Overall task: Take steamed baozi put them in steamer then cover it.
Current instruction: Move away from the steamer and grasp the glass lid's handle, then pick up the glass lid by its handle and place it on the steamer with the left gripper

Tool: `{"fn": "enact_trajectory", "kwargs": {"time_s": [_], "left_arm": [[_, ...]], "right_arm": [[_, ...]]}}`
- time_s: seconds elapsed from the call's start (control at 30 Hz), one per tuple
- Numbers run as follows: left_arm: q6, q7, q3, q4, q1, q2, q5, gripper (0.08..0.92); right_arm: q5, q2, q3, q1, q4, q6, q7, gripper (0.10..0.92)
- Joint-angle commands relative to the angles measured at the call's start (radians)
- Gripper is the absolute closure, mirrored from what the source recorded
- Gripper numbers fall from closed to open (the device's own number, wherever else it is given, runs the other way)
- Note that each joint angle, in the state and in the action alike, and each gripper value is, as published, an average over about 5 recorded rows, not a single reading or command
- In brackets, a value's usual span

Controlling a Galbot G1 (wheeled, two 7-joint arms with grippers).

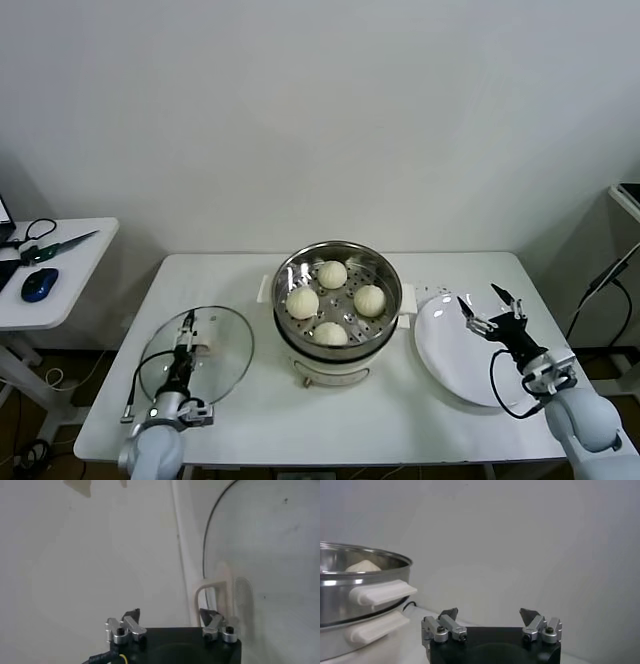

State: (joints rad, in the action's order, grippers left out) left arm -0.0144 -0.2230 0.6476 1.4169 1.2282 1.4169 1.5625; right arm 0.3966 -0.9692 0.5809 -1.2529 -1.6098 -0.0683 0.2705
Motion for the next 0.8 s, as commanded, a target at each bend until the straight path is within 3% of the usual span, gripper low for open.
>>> {"fn": "enact_trajectory", "kwargs": {"time_s": [0.03, 0.47, 0.63, 0.8], "left_arm": [[-0.009, -0.013, -0.008, -0.055, -0.031, -0.005, -0.038, 0.303], [-0.019, -0.003, -0.007, 0.01, 0.003, -0.023, -0.11, 0.675], [-0.001, 0.018, -0.006, 0.134, 0.071, -0.055, -0.174, 0.816], [0.08, 0.041, 0.004, 0.33, 0.18, -0.111, -0.237, 0.847]], "right_arm": [[-0.026, -0.011, 0.0, -0.001, 0.007, -0.007, 0.004, 0.203], [-0.052, -0.03, -0.001, 0.016, 0.032, -0.018, 0.013, 0.203], [-0.059, -0.032, -0.002, 0.027, 0.044, -0.023, 0.018, 0.203], [-0.061, -0.027, -0.002, 0.04, 0.057, -0.024, 0.019, 0.203]]}}
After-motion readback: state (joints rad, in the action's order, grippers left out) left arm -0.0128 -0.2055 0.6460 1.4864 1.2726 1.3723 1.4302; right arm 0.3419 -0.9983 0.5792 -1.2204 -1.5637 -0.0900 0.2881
